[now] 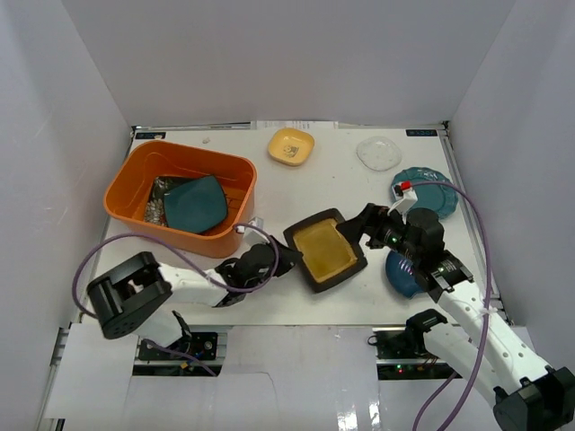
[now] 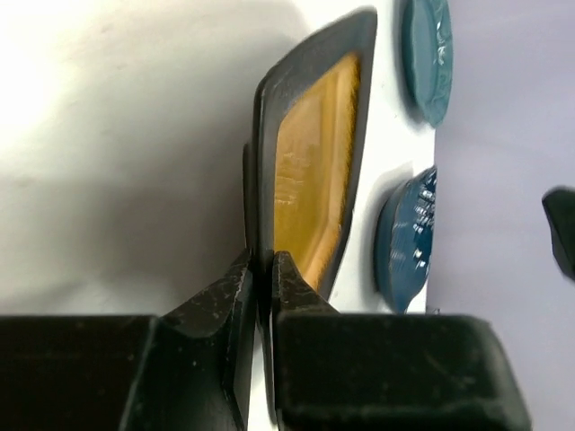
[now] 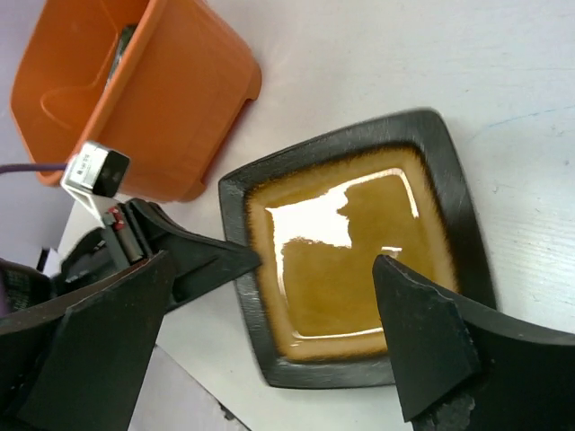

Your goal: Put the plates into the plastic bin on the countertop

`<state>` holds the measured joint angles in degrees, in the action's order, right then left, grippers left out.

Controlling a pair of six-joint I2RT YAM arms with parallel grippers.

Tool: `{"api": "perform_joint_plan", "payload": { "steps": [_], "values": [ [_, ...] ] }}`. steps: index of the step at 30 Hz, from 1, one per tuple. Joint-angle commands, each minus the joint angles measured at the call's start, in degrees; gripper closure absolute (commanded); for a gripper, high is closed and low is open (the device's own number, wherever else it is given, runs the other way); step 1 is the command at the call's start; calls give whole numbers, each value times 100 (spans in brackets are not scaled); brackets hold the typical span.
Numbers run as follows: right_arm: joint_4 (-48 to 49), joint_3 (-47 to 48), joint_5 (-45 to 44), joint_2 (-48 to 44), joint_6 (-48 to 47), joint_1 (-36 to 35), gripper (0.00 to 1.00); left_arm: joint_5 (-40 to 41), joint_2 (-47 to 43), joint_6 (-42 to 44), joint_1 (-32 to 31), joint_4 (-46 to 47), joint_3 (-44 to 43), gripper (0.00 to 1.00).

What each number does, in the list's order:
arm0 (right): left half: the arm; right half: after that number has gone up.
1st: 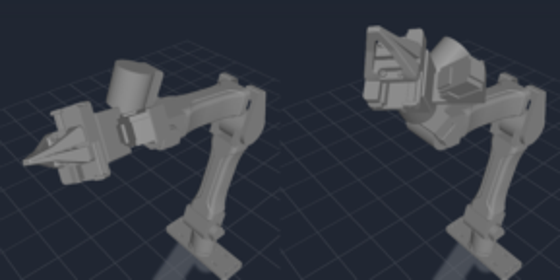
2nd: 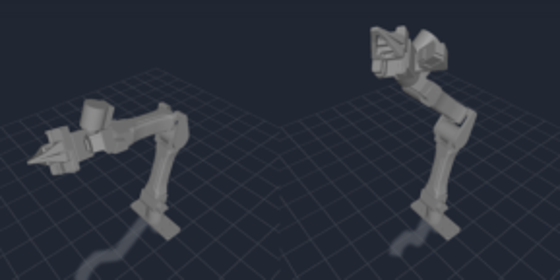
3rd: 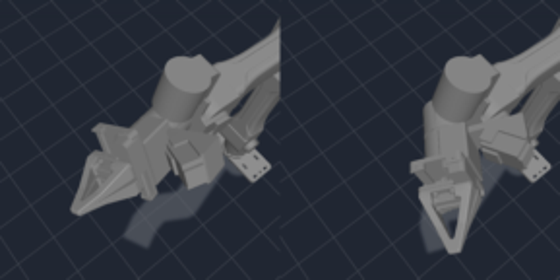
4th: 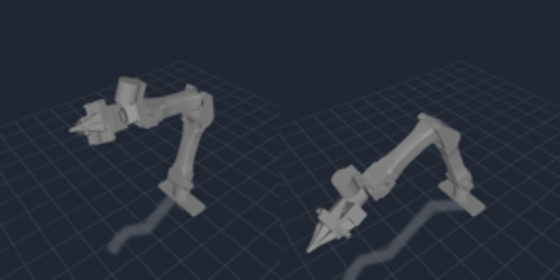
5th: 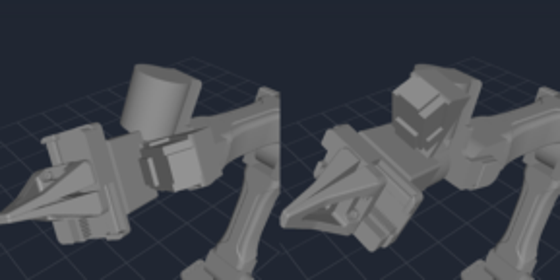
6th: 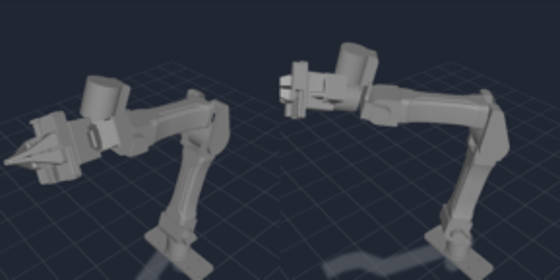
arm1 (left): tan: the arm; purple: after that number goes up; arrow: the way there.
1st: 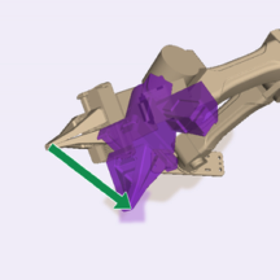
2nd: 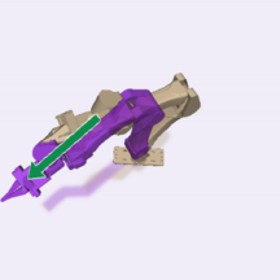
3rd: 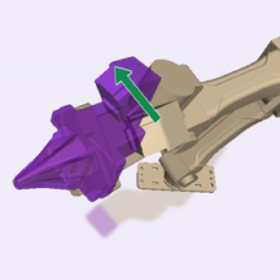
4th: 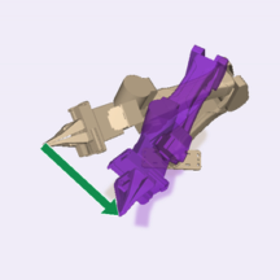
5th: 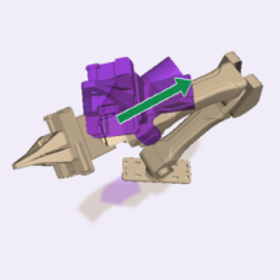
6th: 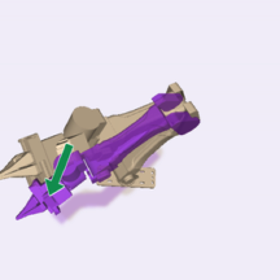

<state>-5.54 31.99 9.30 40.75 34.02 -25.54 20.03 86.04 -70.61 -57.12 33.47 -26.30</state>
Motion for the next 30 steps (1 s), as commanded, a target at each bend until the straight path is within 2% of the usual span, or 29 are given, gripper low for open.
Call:
{"api": "perform_joint_plan", "payload": {
  "steps": [1,3,12,18,20,23,24,26,27,29,30],
  "values": [
    [396,53,774,134,-326,93,2,-157,-1087,311,61,72,379,100],
    [466,-61,1012,248,-413,198,9,-411,-1711,258,96,-7,616,100],
    [906,-1115,1997,179,-300,831,10,-755,-3899,583,193,-1079,662,100],
    [932,-1520,2488,-366,-124,831,10,-1115,-4297,820,219,-1264,249,100],
    [1317,-1678,2962,-480,130,823,10,-1220,-4332,864,219,-1343,126,100],
    [1766,-1740,3122,-559,438,823,2,-1326,-4385,917,210,-1519,3,100],
    [1871,-1748,3139,-560,508,831,17,-1344,-4429,917,219,-1589,-24,100],
    [2127,-1714,3183,-481,701,831,35,-1318,-4578,944,219,-1782,-111,100],
    [2206,-1687,3209,-446,763,823,56,-1283,-4631,961,210,-1870,-164,100],
    [2346,-1600,3245,-375,982,831,78,-1256,-4762,1049,219,-2134,-330,100],
    [2356,-1556,3210,-366,1045,831,92,-1187,-4789,1197,219,-2413,-410,94]
  ]
}}
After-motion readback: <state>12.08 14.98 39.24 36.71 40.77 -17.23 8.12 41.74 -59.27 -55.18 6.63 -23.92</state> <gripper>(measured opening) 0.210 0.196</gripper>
